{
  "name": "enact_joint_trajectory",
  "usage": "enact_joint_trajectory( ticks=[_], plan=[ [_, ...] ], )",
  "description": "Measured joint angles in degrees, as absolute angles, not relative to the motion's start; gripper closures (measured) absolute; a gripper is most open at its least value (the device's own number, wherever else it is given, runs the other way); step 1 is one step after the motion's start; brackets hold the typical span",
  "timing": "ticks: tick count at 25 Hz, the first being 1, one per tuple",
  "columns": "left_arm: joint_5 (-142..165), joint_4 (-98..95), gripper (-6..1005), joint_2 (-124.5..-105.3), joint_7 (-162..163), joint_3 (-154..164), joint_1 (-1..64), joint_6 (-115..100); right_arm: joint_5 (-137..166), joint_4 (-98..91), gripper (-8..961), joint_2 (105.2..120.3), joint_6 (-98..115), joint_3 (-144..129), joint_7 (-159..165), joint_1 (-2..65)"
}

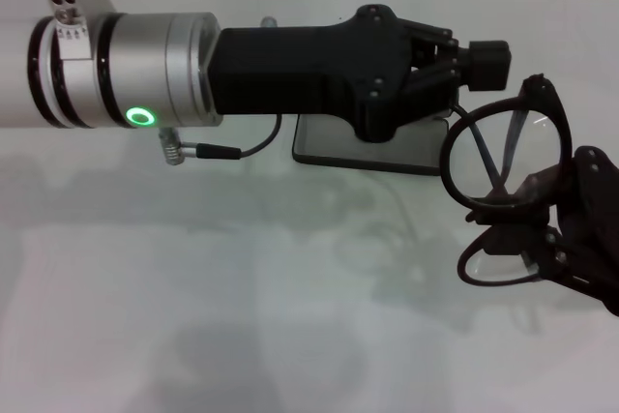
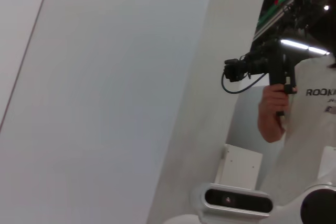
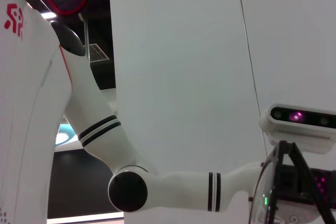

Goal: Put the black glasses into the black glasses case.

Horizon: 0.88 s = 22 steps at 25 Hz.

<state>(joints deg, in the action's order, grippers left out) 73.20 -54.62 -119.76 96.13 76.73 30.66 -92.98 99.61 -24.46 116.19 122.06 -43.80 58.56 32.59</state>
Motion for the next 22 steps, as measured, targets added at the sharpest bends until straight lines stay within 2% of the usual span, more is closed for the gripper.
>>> enact_joint_trajectory(
  ticks=[12, 22],
  plan=[
    [71.35, -53.06, 950, -119.90, 95.12, 81.76, 32.25, -93.15, 99.50, -24.34, 829, 116.19, 121.70, -43.78, 58.14, 32.49],
    [70.29, -53.01, 950, -119.82, 92.83, 78.43, 30.83, -93.03, 99.44, -23.83, 828, 116.19, 122.18, -43.76, 57.45, 32.08]
  ],
)
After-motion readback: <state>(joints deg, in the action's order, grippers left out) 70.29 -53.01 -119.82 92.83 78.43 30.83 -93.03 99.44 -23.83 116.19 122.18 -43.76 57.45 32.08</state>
